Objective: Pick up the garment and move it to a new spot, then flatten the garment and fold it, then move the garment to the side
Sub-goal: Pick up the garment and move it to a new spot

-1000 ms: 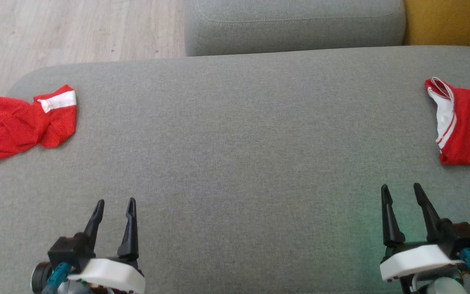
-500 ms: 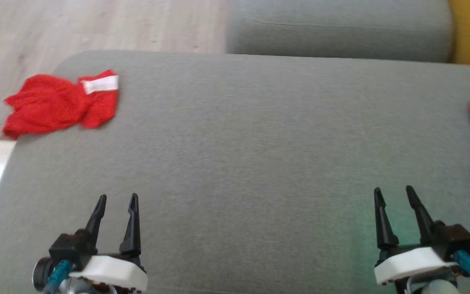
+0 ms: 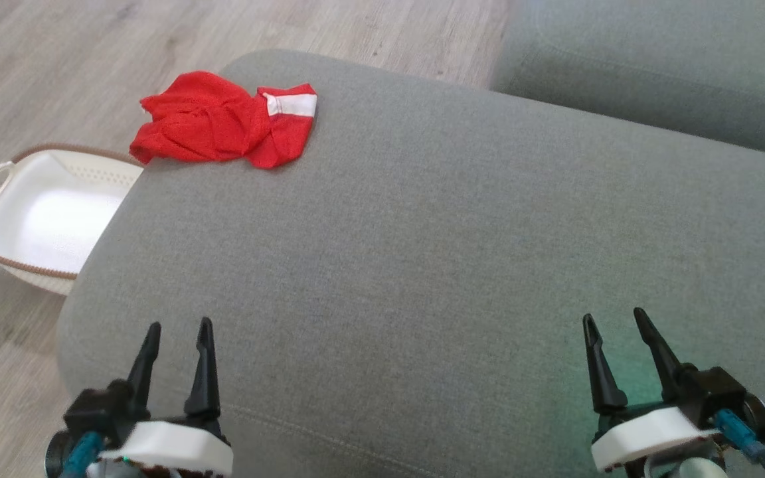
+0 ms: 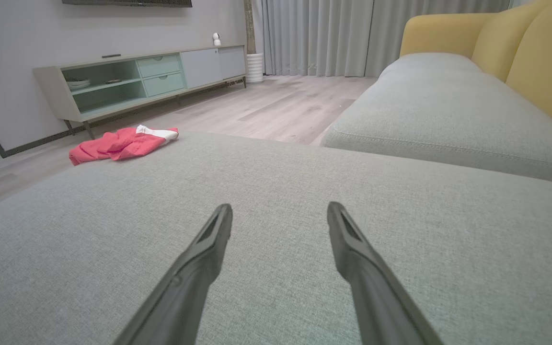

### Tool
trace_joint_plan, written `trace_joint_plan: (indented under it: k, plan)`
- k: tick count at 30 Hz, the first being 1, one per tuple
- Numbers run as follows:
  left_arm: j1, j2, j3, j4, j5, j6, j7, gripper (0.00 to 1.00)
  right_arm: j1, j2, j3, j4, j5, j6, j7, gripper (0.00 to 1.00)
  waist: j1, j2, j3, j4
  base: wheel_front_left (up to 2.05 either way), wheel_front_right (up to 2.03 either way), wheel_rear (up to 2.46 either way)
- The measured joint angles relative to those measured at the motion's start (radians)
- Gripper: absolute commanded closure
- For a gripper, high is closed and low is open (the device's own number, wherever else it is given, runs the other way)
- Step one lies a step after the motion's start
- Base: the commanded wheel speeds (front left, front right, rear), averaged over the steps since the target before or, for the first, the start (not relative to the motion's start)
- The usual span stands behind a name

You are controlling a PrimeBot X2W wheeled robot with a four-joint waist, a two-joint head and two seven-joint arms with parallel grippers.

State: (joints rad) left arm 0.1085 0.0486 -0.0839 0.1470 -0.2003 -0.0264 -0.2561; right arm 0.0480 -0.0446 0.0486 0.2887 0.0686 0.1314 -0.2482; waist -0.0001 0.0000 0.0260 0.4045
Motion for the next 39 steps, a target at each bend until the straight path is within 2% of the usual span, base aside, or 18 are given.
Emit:
trace_joint_plan:
  k: [6, 9, 12, 16, 22, 26, 35, 36, 37, 39]
  plan:
    - [-0.062, -0.001, 0.04, -0.022, -0.031, -0.002, 0.0, 0.0, -0.023, 0.0, -0.031, -0.028, -0.045, 0.0, 0.002, 0.0, 0.0001, 0.0, 0.066, 0.003, 0.0, 0.0, 0.0]
    - [-0.175, -0.002, 0.077, -0.011, -0.042, -0.016, 0.0, 0.0, -0.068, -0.005, -0.055, -0.081, -0.083, 0.0, 0.028, 0.0, 0.0, 0.0, 0.125, 0.001, 0.0, 0.0, 0.0]
    - [-0.332, -0.002, 0.105, 0.039, -0.043, -0.03, -0.001, 0.0, -0.128, -0.041, -0.063, -0.146, -0.102, 0.0, 0.064, 0.0, 0.0003, 0.0, 0.197, -0.003, 0.0, 0.0, 0.0]
    - [-0.553, 0.006, 0.108, 0.208, -0.069, -0.046, 0.012, 0.0, -0.182, -0.106, -0.08, -0.24, -0.11, 0.0, 0.117, 0.0, 0.0004, 0.0, 0.299, -0.008, 0.0, 0.0, 0.0]
    - [-0.872, 0.043, 0.112, 0.497, -0.093, -0.054, 0.126, 0.0, -0.199, -0.175, -0.092, -0.392, -0.111, 0.0, 0.206, 0.0, 0.0005, -0.0001, 0.443, -0.019, 0.0, 0.0, 0.0]
    - [-1.052, 0.047, 0.112, 0.678, -0.102, -0.063, 0.151, 0.0, -0.219, -0.217, -0.093, -0.485, -0.111, 0.0, 0.26, 0.0, 0.0005, -0.0001, 0.527, -0.029, 0.0, 0.0, 0.0]
    - [-1.214, 0.059, 0.082, 0.998, -0.075, -0.049, 0.201, 0.01, -0.185, -0.252, -0.1, -0.621, -0.095, 0.0, 0.333, 0.0, 0.0001, -0.0001, 0.624, -0.071, 0.0, 0.0, 0.0]
    - [-1.225, 0.061, 0.077, 1.019, -0.075, -0.049, 0.203, 0.74, -0.177, -0.252, -0.104, -0.63, -0.095, 0.0, 0.338, 0.0, 0.0001, -0.0001, 0.627, -0.075, 0.0, 0.0, 0.0]
    - [-1.236, 0.066, 0.067, 1.03, -0.072, -0.053, 0.201, 1.0, -0.174, -0.252, -0.108, -0.635, -0.095, 0.0, 0.338, 0.0, 0.0001, -0.0001, 0.628, -0.078, 0.0, 0.0, 0.0]
    - [-1.26, 0.073, 0.05, 1.056, -0.057, -0.062, 0.2, 1.0, -0.171, -0.251, -0.119, -0.637, -0.094, 0.0, 0.338, 0.0, 0.0002, -0.0001, 0.624, -0.081, 0.0, 0.0, 0.0]
